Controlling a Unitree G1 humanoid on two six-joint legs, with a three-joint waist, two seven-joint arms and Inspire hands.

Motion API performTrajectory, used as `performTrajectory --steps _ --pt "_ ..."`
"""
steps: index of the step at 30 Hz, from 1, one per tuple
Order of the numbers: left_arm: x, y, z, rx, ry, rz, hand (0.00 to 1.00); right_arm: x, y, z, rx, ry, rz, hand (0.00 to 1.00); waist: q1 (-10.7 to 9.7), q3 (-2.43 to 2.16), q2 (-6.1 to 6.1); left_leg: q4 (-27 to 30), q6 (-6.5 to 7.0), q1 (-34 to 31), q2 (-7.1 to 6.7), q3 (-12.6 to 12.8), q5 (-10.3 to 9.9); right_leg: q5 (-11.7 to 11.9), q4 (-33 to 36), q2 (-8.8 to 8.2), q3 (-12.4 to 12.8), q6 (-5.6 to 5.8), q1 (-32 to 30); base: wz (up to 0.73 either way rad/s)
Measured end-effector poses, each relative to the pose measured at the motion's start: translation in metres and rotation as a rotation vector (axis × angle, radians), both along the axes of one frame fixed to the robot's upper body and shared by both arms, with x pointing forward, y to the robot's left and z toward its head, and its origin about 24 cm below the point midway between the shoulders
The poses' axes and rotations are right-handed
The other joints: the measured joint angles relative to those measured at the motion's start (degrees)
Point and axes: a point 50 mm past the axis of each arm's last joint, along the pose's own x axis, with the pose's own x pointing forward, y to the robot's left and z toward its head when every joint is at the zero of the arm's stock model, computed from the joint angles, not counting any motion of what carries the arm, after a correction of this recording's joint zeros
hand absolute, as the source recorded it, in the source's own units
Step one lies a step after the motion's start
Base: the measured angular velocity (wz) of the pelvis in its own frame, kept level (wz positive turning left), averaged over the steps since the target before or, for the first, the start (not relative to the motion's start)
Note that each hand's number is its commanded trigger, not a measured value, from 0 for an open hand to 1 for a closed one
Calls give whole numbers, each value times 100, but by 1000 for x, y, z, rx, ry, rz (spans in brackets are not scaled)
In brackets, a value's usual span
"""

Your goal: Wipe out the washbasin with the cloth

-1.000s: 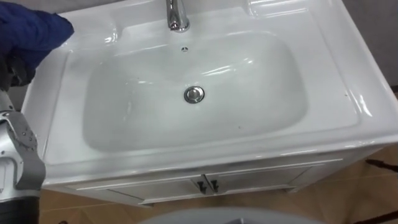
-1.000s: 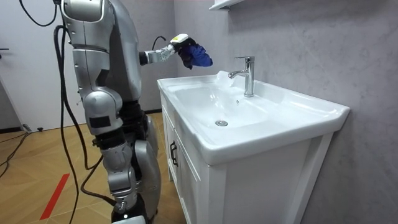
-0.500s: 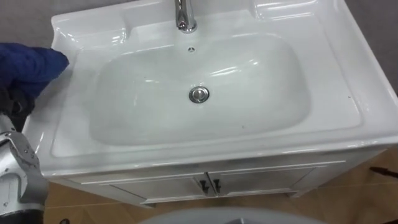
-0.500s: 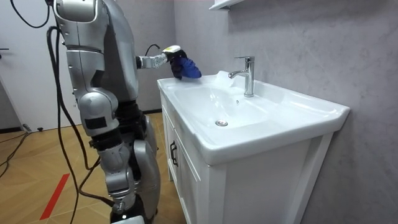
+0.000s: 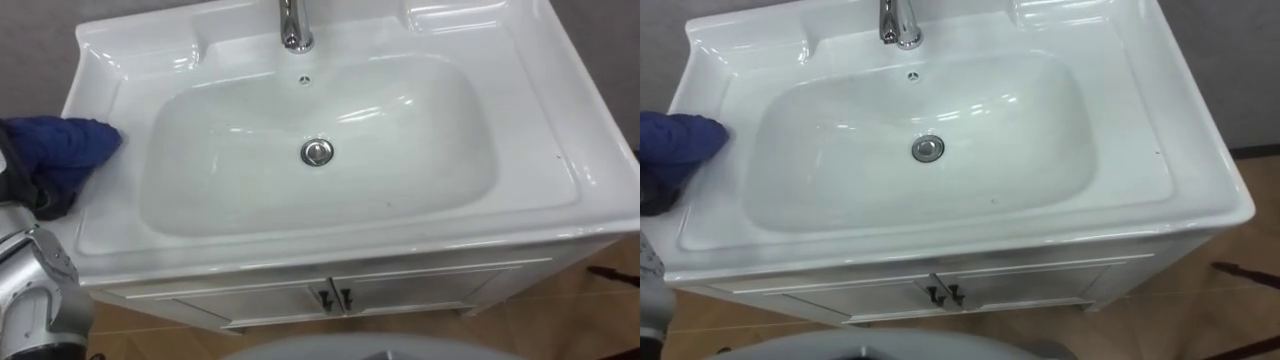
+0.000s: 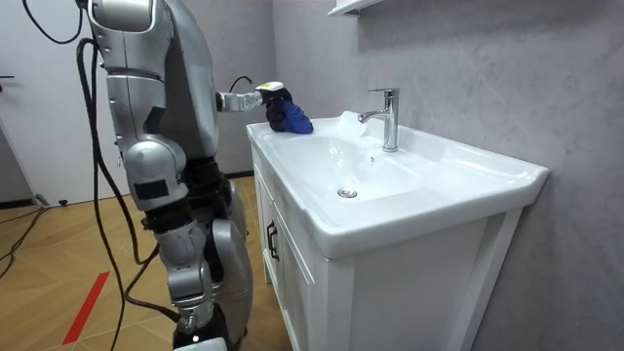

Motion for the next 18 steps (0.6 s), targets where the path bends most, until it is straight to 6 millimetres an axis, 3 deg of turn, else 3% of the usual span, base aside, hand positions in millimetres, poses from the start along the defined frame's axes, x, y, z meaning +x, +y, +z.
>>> performTrajectory --steps 5,13,15,16,17,18 --pt "2 -5 -1 -7 5 -28 100 3 -2 1 -20 -12 8 0 -92 12 -35 4 1 -6 -25 0 0 -22 -2 -29 -19 29 -13 5" --pt "4 -7 -1 -11 0 -52 100 1 -2 1 -26 -4 17 0 -184 -15 -81 4 2 1 -48 1 1 -29 12 -46 -9 44 -6 0" --pt "5 -7 -1 -13 -2 -61 81 3 -2 1 -26 -7 18 0 -204 -17 -90 4 2 5 -48 2 1 -29 15 -43 9 44 -6 -2" --pt "5 -8 -1 -13 -2 -65 22 2 -2 1 -26 -7 18 0 -214 -17 -88 4 2 7 -48 5 1 -29 10 -43 15 44 -6 -4" --pt "5 -8 -1 -14 -3 -66 7 2 -2 1 -26 -7 16 0 -217 -17 -87 4 2 6 -48 8 1 -30 8 -43 15 44 -6 0" --pt "5 -8 -1 -14 -3 -68 0 2 -2 1 -25 -6 14 0 -219 -17 -84 4 2 6 -48 10 1 -30 4 -43 16 45 -6 0"
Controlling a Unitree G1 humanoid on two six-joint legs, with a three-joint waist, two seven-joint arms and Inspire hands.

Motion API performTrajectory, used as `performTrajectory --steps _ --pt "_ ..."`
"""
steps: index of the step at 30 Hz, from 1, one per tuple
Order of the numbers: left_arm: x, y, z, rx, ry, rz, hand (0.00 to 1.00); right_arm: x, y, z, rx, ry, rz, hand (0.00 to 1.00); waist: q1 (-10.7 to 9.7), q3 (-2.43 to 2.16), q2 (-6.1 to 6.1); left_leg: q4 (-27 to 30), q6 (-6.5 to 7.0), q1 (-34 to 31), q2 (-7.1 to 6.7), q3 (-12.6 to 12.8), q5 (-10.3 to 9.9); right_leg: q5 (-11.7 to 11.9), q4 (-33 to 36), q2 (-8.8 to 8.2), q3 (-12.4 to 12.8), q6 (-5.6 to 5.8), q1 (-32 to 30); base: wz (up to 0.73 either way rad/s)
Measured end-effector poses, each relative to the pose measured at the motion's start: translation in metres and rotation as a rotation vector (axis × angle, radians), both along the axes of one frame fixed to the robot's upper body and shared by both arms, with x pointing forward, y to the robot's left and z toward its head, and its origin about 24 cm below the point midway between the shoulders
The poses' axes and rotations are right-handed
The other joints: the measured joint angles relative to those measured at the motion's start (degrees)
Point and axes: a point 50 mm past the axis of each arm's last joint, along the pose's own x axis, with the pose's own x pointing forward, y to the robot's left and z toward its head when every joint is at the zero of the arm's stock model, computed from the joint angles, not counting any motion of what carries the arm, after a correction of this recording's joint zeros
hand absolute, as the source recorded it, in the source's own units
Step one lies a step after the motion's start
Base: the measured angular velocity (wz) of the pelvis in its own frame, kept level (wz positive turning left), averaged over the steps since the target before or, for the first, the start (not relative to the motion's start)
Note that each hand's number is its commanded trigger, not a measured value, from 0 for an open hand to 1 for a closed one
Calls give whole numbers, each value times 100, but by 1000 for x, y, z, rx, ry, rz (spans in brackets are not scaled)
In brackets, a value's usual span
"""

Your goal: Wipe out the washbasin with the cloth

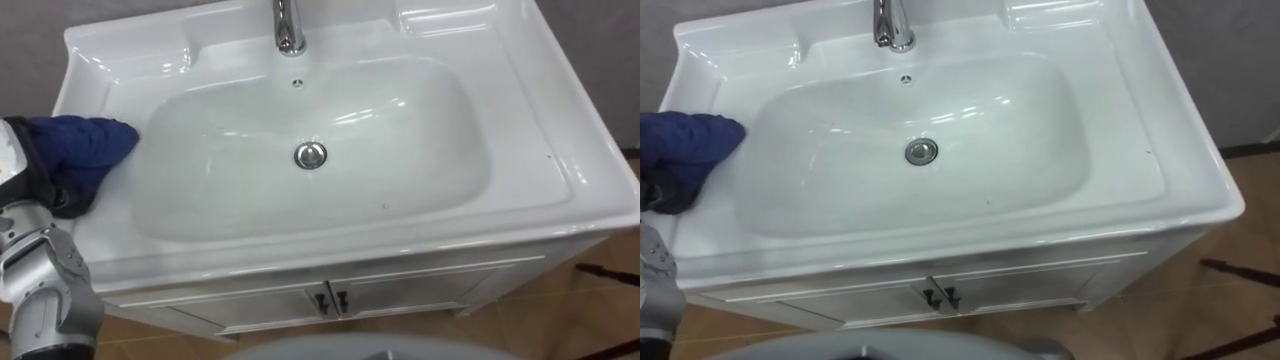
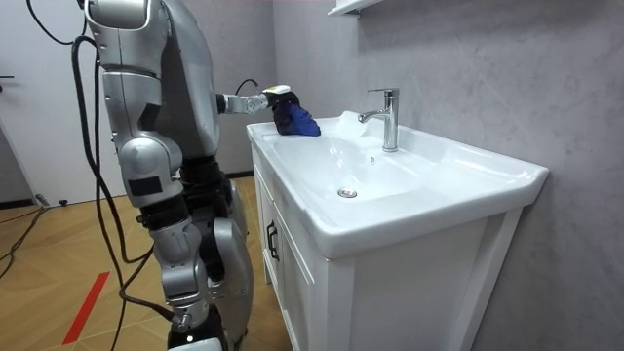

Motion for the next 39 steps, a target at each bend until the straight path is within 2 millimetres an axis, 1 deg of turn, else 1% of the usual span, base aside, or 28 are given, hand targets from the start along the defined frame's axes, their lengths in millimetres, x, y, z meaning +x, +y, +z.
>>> performTrajectory --steps 12,18,29,32,33,34,35,37,39 --pt "1 -1 4 8 -17 1 0 -1 0 0 0 4 2 0 11 2 15 -1 0 -1 0 17 0 -2 -7 2 12 3 -5 0" --pt "0 1 4 11 -13 19 0 -1 0 0 0 12 -1 0 12 -3 24 -1 0 -1 -1 76 0 -4 -7 1 24 6 -11 0" --pt "-1 2 4 13 -11 29 0 -1 0 0 0 11 0 0 10 -11 36 -1 0 -9 -2 84 0 -4 -12 0 26 7 -5 0" --pt "1 0 9 13 -30 21 0 -1 0 0 0 10 2 0 1 -8 27 -2 0 -8 -2 83 0 -5 -10 4 28 7 -6 0" --pt "2 0 10 -10 -47 21 0 -1 0 0 1 9 1 0 0 0 14 -2 0 -7 -2 81 0 -5 -10 10 25 7 -5 0" --pt "2 0 11 -40 -64 21 0 0 1 0 2 7 4 0 6 -7 27 -1 0 -6 -2 80 0 -5 -12 8 24 7 -5 0" --pt "3 0 11 -57 -72 21 0 1 1 0 2 5 8 0 7 -2 19 -1 0 -6 -2 78 0 -4 -11 6 25 7 -5 0" --pt "3 0 9 -123 -95 27 0 2 2 0 4 3 16 0 8 -1 18 0 0 -3 -2 70 0 -4 -9 9 24 7 -3 0" --pt "4 -3 5 -219 -124 34 0 1 4 -1 9 8 28 0 -5 11 0 -1 0 0 -2 57 0 -4 -5 17 -8 7 9 2"
